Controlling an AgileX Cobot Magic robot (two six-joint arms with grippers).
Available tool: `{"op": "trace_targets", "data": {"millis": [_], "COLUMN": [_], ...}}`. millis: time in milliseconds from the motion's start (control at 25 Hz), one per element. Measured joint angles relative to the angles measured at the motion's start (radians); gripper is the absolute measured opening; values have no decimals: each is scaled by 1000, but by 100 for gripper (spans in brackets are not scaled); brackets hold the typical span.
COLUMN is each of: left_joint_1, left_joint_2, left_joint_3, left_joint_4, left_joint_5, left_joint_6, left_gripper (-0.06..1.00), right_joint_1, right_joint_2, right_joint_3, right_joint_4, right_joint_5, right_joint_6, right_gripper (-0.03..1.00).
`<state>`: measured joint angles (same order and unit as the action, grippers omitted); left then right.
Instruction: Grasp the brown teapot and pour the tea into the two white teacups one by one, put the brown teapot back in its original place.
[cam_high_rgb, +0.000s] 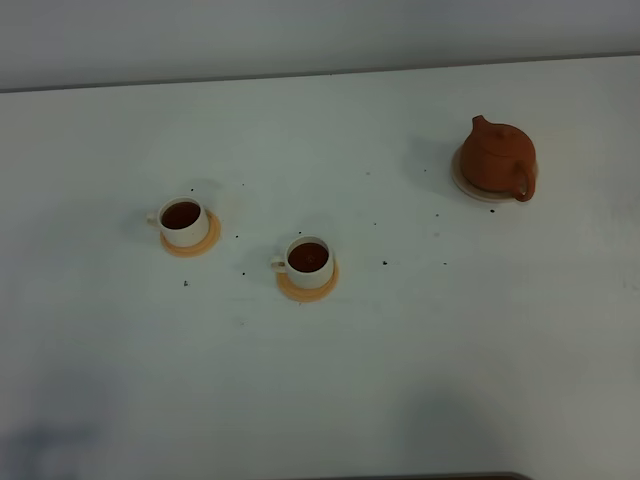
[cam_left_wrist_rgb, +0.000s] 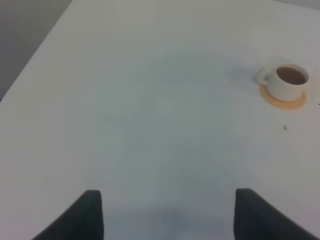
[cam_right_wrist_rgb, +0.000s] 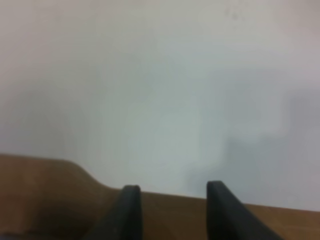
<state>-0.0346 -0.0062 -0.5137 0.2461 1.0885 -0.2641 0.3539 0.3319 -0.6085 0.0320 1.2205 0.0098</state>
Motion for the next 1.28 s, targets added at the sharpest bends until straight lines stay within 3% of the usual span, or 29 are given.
{"op": "trace_targets", "data": {"millis": [120, 240, 480, 600, 880, 1280], "left_joint_1": [0, 0, 0, 0, 0, 0], "left_joint_2": [0, 0, 0, 0, 0, 0], "left_joint_3": [0, 0, 0, 0, 0, 0], "left_joint_4": [0, 0, 0, 0, 0, 0], "left_joint_5": [0, 0, 0, 0, 0, 0], "left_joint_6": [0, 0, 0, 0, 0, 0], "left_gripper": [55, 55, 55, 55, 55, 55], "right_joint_1": [-9, -73, -312, -386, -409, -409], "right_joint_2": [-14, -14, -14, -14, -19, -230], "right_joint_3": [0, 3, 5, 5, 14, 103], "right_joint_4": [-11, -16, 24, 37, 55, 53], "right_joint_5": [0, 0, -10, -26, -121, -128], "right_joint_6": [8, 8, -10, -58, -93, -99], "right_gripper": [30, 30, 27, 26, 24, 24]}}
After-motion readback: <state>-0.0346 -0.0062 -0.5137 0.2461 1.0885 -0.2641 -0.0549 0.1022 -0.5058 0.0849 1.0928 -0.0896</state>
